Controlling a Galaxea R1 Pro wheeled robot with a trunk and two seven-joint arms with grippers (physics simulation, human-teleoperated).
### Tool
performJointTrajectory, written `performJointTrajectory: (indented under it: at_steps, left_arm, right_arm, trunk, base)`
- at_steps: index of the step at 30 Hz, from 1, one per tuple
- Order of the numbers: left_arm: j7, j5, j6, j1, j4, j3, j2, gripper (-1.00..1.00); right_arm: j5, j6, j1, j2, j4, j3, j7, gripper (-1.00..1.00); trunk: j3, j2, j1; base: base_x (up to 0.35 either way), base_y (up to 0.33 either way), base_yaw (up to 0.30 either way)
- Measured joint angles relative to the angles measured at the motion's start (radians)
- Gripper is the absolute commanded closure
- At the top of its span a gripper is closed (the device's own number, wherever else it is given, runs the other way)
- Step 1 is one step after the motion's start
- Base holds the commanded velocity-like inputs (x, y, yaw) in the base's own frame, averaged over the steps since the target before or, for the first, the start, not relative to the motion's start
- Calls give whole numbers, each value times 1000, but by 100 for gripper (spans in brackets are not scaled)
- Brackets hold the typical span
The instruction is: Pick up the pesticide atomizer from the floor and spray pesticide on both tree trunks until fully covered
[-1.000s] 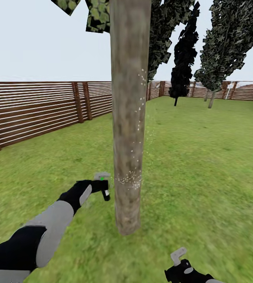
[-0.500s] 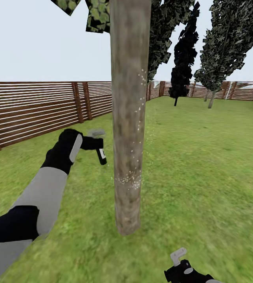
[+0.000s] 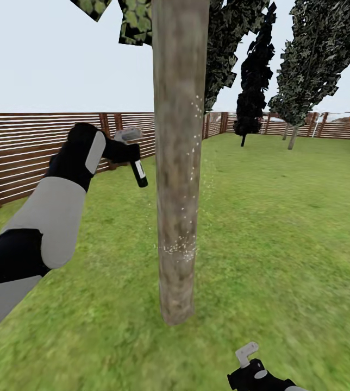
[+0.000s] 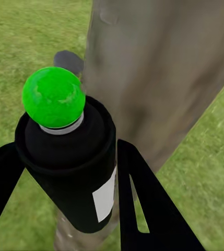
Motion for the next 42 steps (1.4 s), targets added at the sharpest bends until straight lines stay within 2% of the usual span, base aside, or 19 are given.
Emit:
performJointTrajectory:
  at_steps: [10, 12, 14, 15, 16, 17, 18, 21, 26, 28, 29, 30, 31, 33, 35, 42]
  left_arm:
    - [0, 1, 1, 0, -37, -1, -5, 100]
    - [-1, 7, 1, 0, -38, -2, -17, 100]
    - [-3, 19, 2, -9, -39, -2, -50, 100]
    - [-5, 47, 1, -24, -37, -2, -63, 100]
    - [-7, 108, 1, -37, -33, -2, -78, 100]
    - [-8, 147, 1, -50, -29, -2, -87, 100]
    - [-8, 209, 0, -71, -22, -3, -95, 100]
    - [-18, 234, 0, -85, -17, -4, -98, 100]
    - [-49, 240, 1, -88, -12, -8, -98, 100]
    - [-121, 242, 0, -88, 29, -14, -98, 100]
    - [-137, 236, -1, -88, 41, -35, -98, 100]
    - [-145, 236, -2, -88, 46, -85, -98, 100]
    - [-150, 235, -3, -88, 48, -152, -98, 100]
    - [-154, 235, -4, -88, 49, -224, -98, 100]
    - [-155, 235, -3, -88, 47, -240, -98, 100]
    - [-157, 233, -2, -88, 36, -263, -98, 100]
  right_arm:
    - [0, 0, 0, 1, 0, 0, 0, -100]
    - [0, 0, 0, 1, 0, 0, 0, -100]
    - [0, 0, 0, 1, 0, 0, 0, -100]
    - [0, 0, 0, 1, 0, 0, 0, -100]
    - [0, 0, 0, 1, 0, 0, 0, -100]
    - [0, 0, 0, 1, 0, 0, 0, -100]
    - [0, 0, 0, 1, 0, 0, 0, -100]
    - [0, 0, 0, 1, 0, 0, 0, -100]
    - [0, 0, 0, 1, 0, 0, 0, -100]
    - [0, -1, 0, 1, 0, 0, 0, -100]
    - [0, -1, 0, 1, 0, 0, 0, -100]
    - [0, -1, 0, 1, 0, 0, 0, -100]
    - [0, -1, 0, 1, 0, 0, 0, -100]
    - [0, -1, 0, 1, 0, 0, 0, -100]
    - [0, -2, 0, 1, 0, 0, 0, -100]
    - [0, -2, 0, 1, 0, 0, 0, -100]
  trunk:
    - [0, 0, 0]
    - [0, 0, 0]
    - [0, 0, 0]
    - [0, 0, 0]
    - [0, 0, 0]
    - [0, 0, 0]
    - [0, 0, 0]
    - [0, 0, 0]
    - [0, 0, 0]
    - [0, 0, 0]
    - [0, 0, 0]
    - [0, 0, 0]
    - [0, 0, 0]
    - [0, 0, 0]
    - [0, 0, 0]
    - [0, 0, 0]
  base:
    - [-168, 62, 0]
    - [-23, 9, 0]
    - [-6, 2, 0]
    - [-2, 1, 0]
    - [-1, 1, 0]
    - [0, 0, 0]
    - [0, 0, 0]
    - [0, 0, 0]
    - [0, 0, 0]
    - [0, 0, 0]
    - [0, 0, 0]
    - [0, 0, 0]
    - [0, 0, 0]
    - [0, 0, 0]
    - [0, 0, 0]
    - [-36, 0, 0]
